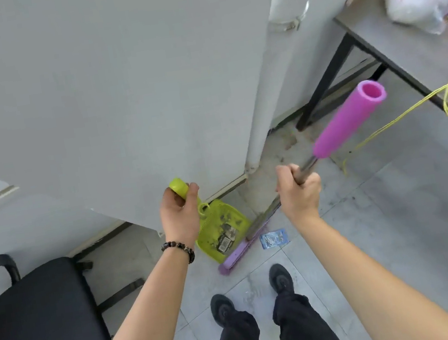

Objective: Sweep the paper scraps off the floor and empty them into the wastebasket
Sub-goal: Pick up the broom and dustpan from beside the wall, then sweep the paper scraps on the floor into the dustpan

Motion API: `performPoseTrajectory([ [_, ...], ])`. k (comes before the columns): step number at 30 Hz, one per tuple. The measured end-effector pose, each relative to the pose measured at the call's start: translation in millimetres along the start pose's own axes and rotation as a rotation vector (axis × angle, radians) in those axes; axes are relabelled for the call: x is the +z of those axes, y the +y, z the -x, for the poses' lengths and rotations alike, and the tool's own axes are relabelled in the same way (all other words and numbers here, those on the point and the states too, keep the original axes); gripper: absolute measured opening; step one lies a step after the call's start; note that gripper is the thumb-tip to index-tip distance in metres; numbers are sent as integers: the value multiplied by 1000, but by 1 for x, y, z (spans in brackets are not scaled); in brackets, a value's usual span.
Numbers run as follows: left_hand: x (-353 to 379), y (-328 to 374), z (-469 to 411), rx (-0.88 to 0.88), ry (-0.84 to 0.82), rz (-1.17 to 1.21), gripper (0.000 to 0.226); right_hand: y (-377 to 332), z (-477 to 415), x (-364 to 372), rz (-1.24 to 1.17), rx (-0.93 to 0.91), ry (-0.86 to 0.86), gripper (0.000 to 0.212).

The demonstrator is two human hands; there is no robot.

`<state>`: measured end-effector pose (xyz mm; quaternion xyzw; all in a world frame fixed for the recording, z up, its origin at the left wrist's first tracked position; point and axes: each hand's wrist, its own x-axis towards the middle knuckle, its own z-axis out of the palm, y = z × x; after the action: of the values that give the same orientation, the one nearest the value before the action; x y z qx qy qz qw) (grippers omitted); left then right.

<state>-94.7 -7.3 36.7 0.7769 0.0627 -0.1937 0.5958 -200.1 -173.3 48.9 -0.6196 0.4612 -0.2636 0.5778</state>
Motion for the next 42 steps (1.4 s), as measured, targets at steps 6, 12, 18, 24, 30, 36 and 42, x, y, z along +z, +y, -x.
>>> performPoseTrajectory([
  [6, 8, 16, 61, 14, -10, -11, 29, -31, 48, -93, -10, -76, 69, 45],
  [12, 8, 10, 132, 37, 72, -4, 26, -15, 61, -175, 30, -50, 63, 56],
  [18, 22, -31, 194, 32, 176, 24, 49, 29, 72, -268, 69, 59, 70, 44],
  [24, 51, -55, 288, -3, 289, 109, 19, 101, 82, -362, 257, 296, -21, 49],
  [30, 60, -70, 341, -24, 322, 165, 25, 95, 106, -404, 332, 608, -256, 60],
  [36, 51, -75, 340, -67, 325, 141, 20, 110, 148, -417, -907, 936, -112, 34],
  [42, 11, -89, 329, -181, 256, 200, 31, 104, 172, -388, -1089, 935, 160, 18],
])
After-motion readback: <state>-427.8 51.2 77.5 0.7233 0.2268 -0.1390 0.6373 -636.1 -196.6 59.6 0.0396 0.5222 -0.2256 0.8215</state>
